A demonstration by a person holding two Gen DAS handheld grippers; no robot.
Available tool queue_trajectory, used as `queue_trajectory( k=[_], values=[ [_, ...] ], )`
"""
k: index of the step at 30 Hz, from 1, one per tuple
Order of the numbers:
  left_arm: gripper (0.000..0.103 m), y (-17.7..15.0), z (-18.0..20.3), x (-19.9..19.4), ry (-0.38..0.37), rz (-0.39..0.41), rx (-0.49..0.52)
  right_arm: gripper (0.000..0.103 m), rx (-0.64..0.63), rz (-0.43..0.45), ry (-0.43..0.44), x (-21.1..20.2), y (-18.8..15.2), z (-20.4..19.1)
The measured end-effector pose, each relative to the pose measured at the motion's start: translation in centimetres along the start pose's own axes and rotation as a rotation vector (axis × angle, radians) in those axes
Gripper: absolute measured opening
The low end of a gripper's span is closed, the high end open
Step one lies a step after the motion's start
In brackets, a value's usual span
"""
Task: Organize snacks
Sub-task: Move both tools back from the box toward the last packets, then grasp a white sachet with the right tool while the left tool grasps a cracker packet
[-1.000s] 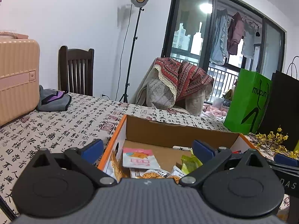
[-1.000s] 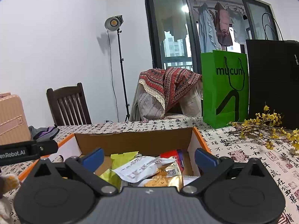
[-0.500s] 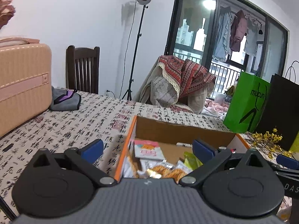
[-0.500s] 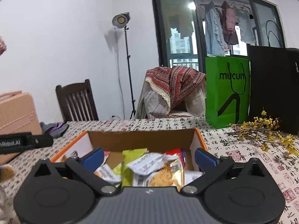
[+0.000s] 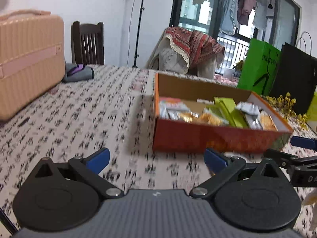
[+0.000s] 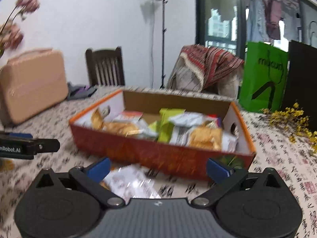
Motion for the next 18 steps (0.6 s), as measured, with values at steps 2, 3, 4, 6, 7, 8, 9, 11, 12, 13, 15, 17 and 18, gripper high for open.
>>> queue_trajectory(
  k=[2, 3, 4, 6, 7, 8, 9, 11, 12, 13, 15, 17, 18],
  values=[
    [0.103, -0.9, -0.3, -0.1, -0.009, -0.003, 0.012, 0.103, -0.009, -0.034, 0.007, 0.5, -0.7, -0.5],
    [0.103, -1.3, -0.4, -0.1, -0.014, -0.001, 0.016, 0.103, -0.013, -0.052, 0.005, 0.9, -0.9, -0.7],
    [0.103, -1.7, -0.6, -0.1, -0.020, 0.001, 0.018, 0.103, -0.017, -0.069, 0.002, 1.2, -1.2, -0.8],
    [0.103, -2.4, -0.8, 0.2, -0.028, 0.000, 0.018, 0.103, -0.025, -0.102, 0.004, 1.8, -1.6, -1.2],
    [0.103, -2.7, -0.9, 0.4, -0.031, -0.004, 0.014, 0.103, -0.028, -0.115, 0.008, 2.1, -1.9, -1.4],
    [0.103, -3.0, -1.0, 0.8, -0.034, -0.015, 0.010, 0.103, -0.032, -0.123, 0.011, 2.4, -2.0, -1.5],
    [0.103, -3.1, -1.1, 0.9, -0.035, -0.025, 0.004, 0.103, -0.036, -0.131, 0.015, 2.7, -2.1, -1.7],
    [0.103, -3.0, -1.4, 0.8, -0.039, -0.014, -0.019, 0.103, -0.032, -0.144, 0.007, 3.3, -2.2, -1.7],
    [0.103, -3.0, -1.6, 0.8, -0.044, -0.008, -0.031, 0.103, -0.026, -0.148, 0.002, 3.7, -2.1, -1.5],
    [0.103, -3.0, -1.7, 0.8, -0.050, -0.011, -0.039, 0.103, -0.016, -0.152, 0.002, 4.0, -2.2, -1.3],
    [0.103, -3.1, -1.9, 0.9, -0.054, -0.015, -0.047, 0.103, 0.017, -0.153, 0.015, 4.7, -2.3, -0.8],
    [0.103, -3.1, -1.8, 0.8, -0.056, -0.010, -0.045, 0.103, 0.050, -0.141, 0.053, 5.1, -2.5, -0.5],
    [0.103, -3.1, -1.8, 0.8, -0.056, -0.008, -0.042, 0.102, 0.067, -0.139, 0.075, 5.3, -2.7, -0.3]
  ],
)
Point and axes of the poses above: each gripper's, at about its wrist camera, not at the fingertips, and x roughly the way its jaws point, z to its right, y to its top, the point moved 4 cm from there along x, roughly the way its jaws point, and after that the axes turned 14 degrees about y, right-handed, at the moved point
